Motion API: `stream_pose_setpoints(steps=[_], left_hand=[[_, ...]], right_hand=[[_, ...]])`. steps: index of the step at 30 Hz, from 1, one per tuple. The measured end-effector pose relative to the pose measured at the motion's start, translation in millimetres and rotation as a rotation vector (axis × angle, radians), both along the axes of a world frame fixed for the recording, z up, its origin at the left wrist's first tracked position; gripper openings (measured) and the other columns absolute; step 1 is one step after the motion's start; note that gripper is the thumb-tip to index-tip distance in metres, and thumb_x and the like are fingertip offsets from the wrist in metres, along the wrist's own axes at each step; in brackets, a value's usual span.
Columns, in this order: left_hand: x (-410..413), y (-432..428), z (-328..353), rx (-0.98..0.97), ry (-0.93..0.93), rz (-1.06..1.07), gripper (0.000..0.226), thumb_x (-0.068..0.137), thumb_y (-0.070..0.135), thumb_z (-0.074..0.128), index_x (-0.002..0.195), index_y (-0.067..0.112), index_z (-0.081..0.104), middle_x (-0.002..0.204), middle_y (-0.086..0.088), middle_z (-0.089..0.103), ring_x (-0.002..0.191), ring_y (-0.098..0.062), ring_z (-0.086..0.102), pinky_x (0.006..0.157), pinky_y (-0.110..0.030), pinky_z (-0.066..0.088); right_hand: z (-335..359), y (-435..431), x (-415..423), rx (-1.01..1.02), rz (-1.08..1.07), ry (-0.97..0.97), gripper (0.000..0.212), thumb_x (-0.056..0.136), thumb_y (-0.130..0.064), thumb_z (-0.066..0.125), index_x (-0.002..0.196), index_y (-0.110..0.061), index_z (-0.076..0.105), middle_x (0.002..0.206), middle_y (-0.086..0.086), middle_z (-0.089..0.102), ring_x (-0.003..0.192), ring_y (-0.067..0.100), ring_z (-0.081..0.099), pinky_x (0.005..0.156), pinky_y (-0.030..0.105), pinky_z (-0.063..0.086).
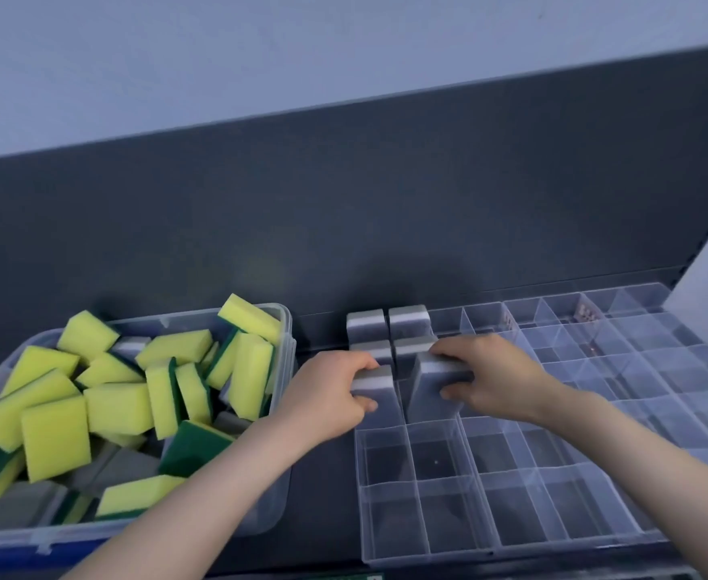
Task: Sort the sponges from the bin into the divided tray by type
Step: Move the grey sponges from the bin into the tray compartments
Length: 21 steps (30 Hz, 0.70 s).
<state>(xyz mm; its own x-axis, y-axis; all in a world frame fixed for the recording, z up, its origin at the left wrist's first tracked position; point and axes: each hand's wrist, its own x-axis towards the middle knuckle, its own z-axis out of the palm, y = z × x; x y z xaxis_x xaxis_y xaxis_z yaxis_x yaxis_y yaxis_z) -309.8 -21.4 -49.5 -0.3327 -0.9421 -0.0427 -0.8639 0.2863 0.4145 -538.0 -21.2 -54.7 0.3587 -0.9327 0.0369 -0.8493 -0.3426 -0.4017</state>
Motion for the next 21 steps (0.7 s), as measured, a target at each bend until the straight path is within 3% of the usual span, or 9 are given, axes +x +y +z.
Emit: stream_pose_setpoints(steps=[4, 8, 13, 21], left_hand=[[-2.7, -5.3, 4.4, 0.007, -0.067, -0.02, 0.051, 0.082, 0.028, 0.072, 0.13, 0.023, 0.056, 0.134, 0.006, 0.056, 0.124, -0.015, 0.049, 0.097, -0.024, 0.039], [-8.0, -9.4, 5.3, 0.049, -0.115, -0.043, 0.053, 0.082, 0.028, 0.073, 0.131, 0.022, 0.056, 0.135, 0.003, 0.055, 0.125, -0.017, 0.048, 0.098, -0.027, 0.04], [-12.8, -7.5, -8.8, 0.082, -0.151, -0.053, 0.051, 0.081, 0.028, 0.073, 0.129, 0.023, 0.057, 0.13, 0.002, 0.057, 0.119, -0.018, 0.051, 0.094, -0.028, 0.044], [-14.6, -1.2, -28.8, 0.051, -0.069, 0.01, 0.044, 0.086, 0.017, 0.065, 0.129, 0.019, 0.057, 0.129, 0.0, 0.058, 0.119, -0.018, 0.051, 0.092, -0.026, 0.042]], right_hand=[[6.0, -6.4, 6.0, 0.045, 0.027, 0.145, 0.019, 0.072, -0.029, 0.066, 0.086, -0.023, 0.054, 0.088, -0.003, 0.065, 0.084, 0.022, 0.057, 0.071, 0.038, 0.049], [11.5, -12.2, 16.6, 0.084, 0.079, 0.227, 0.016, 0.076, -0.03, 0.066, 0.082, -0.024, 0.053, 0.092, -0.001, 0.064, 0.086, 0.02, 0.055, 0.069, 0.031, 0.044], [-4.0, -11.8, 27.7, 0.119, 0.08, 0.306, 0.021, 0.077, -0.024, 0.063, 0.096, -0.018, 0.062, 0.099, 0.002, 0.064, 0.096, 0.024, 0.057, 0.068, 0.028, 0.041], [-24.0, -4.8, 28.2, 0.108, -0.017, 0.297, 0.021, 0.08, -0.02, 0.057, 0.1, -0.021, 0.061, 0.102, 0.004, 0.065, 0.097, 0.028, 0.059, 0.071, 0.031, 0.046]])
